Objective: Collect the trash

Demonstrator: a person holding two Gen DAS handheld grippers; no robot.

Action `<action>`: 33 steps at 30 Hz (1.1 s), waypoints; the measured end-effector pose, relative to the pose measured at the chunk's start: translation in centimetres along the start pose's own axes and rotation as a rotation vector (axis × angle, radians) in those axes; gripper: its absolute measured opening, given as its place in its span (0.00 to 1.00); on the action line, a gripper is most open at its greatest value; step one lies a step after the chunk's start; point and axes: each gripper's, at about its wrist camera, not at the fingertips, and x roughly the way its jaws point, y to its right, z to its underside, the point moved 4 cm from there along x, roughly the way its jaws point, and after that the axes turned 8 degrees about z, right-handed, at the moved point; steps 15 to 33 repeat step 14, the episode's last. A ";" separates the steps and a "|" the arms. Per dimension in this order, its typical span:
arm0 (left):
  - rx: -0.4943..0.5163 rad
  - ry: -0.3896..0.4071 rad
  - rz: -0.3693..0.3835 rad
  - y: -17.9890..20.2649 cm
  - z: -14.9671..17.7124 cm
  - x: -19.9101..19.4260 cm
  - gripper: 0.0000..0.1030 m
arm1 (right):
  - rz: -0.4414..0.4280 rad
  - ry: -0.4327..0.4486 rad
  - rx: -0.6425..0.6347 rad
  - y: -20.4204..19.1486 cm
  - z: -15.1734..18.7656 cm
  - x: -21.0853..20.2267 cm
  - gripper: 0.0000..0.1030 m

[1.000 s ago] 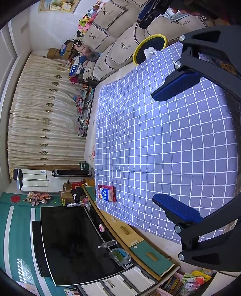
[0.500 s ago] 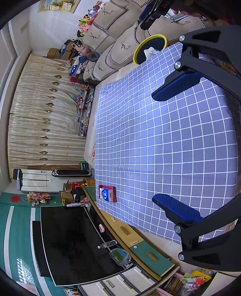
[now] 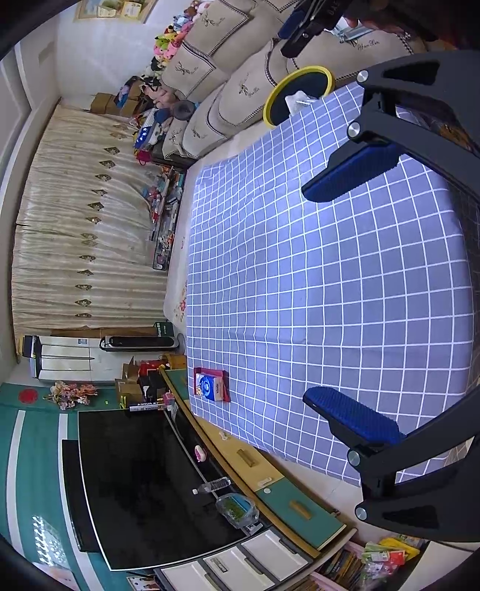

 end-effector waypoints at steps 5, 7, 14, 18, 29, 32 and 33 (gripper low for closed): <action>-0.006 0.003 0.011 -0.2 0.0 0.5 0.96 | -0.001 -0.009 0.002 0.1 0.2 0.5 0.94; -0.004 -0.004 -0.006 -0.4 -0.1 0.9 0.96 | -0.003 -0.013 -0.006 -0.1 0.2 0.8 0.94; -0.056 -0.084 -0.045 -5.0 -2.5 7.3 0.96 | -0.083 -0.041 -0.029 -2.5 -3.0 6.2 0.94; -0.056 -0.084 -0.045 -5.0 -2.5 7.3 0.96 | -0.083 -0.041 -0.029 -2.5 -3.0 6.2 0.94; -0.056 -0.084 -0.045 -5.0 -2.5 7.3 0.96 | -0.083 -0.041 -0.029 -2.5 -3.0 6.2 0.94; -0.056 -0.084 -0.045 -5.0 -2.5 7.3 0.96 | -0.083 -0.041 -0.029 -2.5 -3.0 6.2 0.94; -0.056 -0.084 -0.045 -5.0 -2.5 7.3 0.96 | -0.083 -0.041 -0.029 -2.5 -3.0 6.2 0.94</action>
